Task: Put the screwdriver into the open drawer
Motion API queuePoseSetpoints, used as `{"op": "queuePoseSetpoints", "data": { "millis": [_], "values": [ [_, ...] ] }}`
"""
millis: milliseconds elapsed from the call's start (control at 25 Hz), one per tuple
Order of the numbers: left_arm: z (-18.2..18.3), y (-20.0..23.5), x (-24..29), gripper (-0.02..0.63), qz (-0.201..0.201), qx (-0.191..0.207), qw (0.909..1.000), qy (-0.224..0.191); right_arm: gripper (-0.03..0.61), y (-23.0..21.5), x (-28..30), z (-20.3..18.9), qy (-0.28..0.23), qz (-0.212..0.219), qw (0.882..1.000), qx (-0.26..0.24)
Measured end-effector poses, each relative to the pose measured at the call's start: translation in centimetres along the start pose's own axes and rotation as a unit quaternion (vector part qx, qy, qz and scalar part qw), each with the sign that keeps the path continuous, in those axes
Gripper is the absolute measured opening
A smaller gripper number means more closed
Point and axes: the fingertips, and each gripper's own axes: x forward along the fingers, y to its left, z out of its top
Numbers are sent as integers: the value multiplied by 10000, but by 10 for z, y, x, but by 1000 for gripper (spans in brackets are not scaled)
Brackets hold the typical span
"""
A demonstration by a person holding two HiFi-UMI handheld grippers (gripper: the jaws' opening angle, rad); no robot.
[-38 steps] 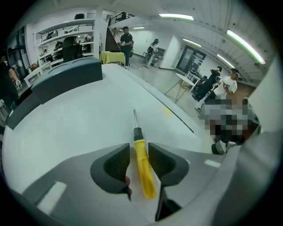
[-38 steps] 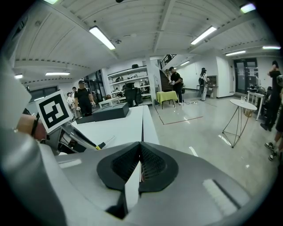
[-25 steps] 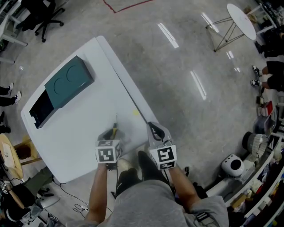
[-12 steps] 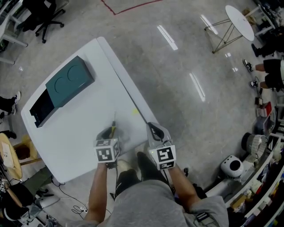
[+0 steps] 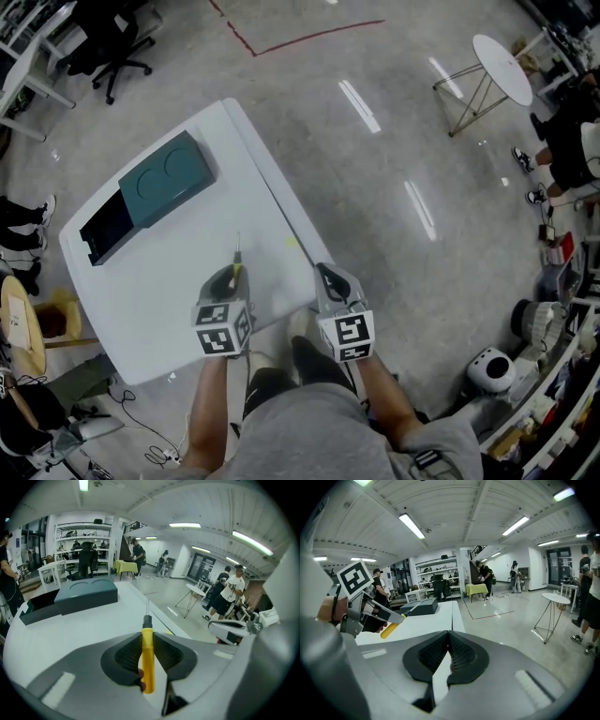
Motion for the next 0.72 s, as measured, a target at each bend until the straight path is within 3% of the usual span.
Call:
{"op": "queuePoseSetpoints", "data": {
  "millis": [400,720],
  "values": [
    [47,-21,-75,84,88,230,9917,-1258,3,29,-39,52,-597,136,9980,-153],
    [50,-33,-132,84,186,255,9825,-1836,3,59,-67,84,-982,385,9937,-380]
  ]
}}
